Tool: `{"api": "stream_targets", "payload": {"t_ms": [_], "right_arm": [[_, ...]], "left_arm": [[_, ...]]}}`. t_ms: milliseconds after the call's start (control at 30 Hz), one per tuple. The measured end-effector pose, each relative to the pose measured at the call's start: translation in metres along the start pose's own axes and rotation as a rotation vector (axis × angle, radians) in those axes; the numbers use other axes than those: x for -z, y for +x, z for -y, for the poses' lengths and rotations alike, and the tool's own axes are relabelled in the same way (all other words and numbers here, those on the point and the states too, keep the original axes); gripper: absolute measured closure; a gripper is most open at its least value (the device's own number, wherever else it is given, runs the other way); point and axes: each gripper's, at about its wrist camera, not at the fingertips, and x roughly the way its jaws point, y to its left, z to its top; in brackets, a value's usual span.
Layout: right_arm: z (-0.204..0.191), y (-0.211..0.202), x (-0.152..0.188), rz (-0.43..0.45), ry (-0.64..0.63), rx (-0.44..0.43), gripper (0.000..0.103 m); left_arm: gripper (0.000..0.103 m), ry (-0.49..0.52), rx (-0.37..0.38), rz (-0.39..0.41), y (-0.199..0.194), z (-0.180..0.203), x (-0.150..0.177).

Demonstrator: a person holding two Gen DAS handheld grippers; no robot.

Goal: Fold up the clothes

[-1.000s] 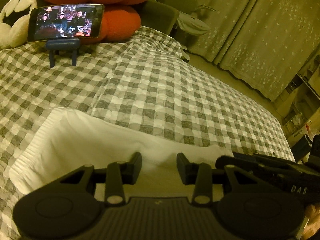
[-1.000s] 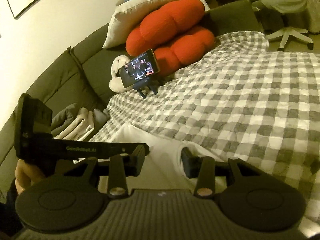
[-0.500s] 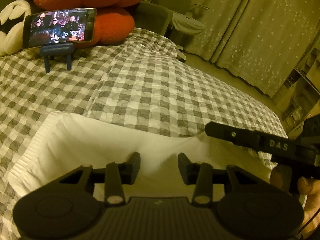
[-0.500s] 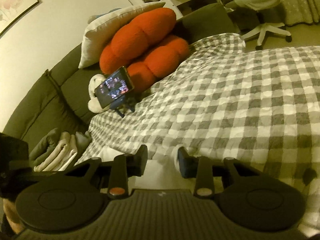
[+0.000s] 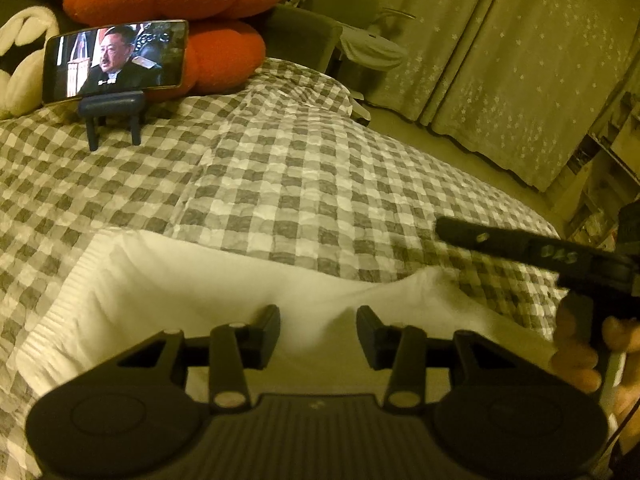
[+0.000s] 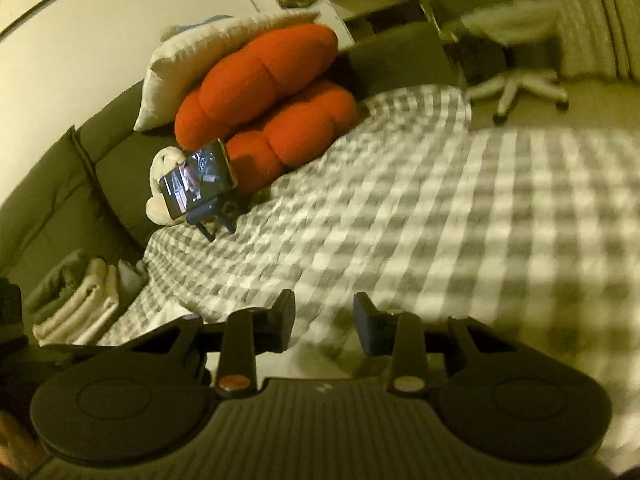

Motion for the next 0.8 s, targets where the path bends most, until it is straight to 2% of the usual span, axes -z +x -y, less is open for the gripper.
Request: {"api": "stream_targets", "payload": {"t_ms": [100, 200, 267, 367, 500, 533, 567, 600, 800], "right_arm": [[-0.002, -0.007, -0.005, -0.012, -0.102, 0.049, 0.066], [-0.004, -0.003, 0.0, -0.085, -0.171, 0.03, 0.066], [-0.003, 0.001, 0.004, -0.124, -0.158, -0.015, 0.066], [-0.004, 0.003, 0.004, -0.121, -0.103, -0.103, 0.066], [-0.01, 0.015, 0.005, -0.161, -0.096, -0.094, 0.065], [-0.014, 0.018, 0.009, -0.176, -0.127, -0.074, 0.069], [-0.018, 0.019, 0.012, -0.177, -0.157, -0.055, 0.093], [-0.022, 0.018, 0.013, -0.168, -0.18, -0.04, 0.097], [-0.029, 0.002, 0.009, -0.074, -0.235, -0.017, 0.097]], "left_arm": [[0.059, -0.001, 0.001, 0.0, 0.0, 0.0, 0.0], [0.059, -0.004, 0.002, 0.0, -0.001, -0.001, 0.0], [0.059, -0.015, 0.008, 0.003, -0.002, -0.003, -0.001], [0.059, -0.023, -0.001, 0.02, -0.006, -0.007, -0.004], [0.059, -0.08, -0.053, 0.053, -0.01, -0.025, -0.012], [0.059, -0.095, -0.065, 0.057, -0.011, -0.03, -0.013], [0.059, -0.104, -0.074, 0.058, -0.01, -0.032, -0.014], [0.059, -0.113, -0.082, 0.058, -0.009, -0.034, -0.015], [0.06, -0.169, -0.134, 0.059, -0.003, -0.048, -0.018]]}}
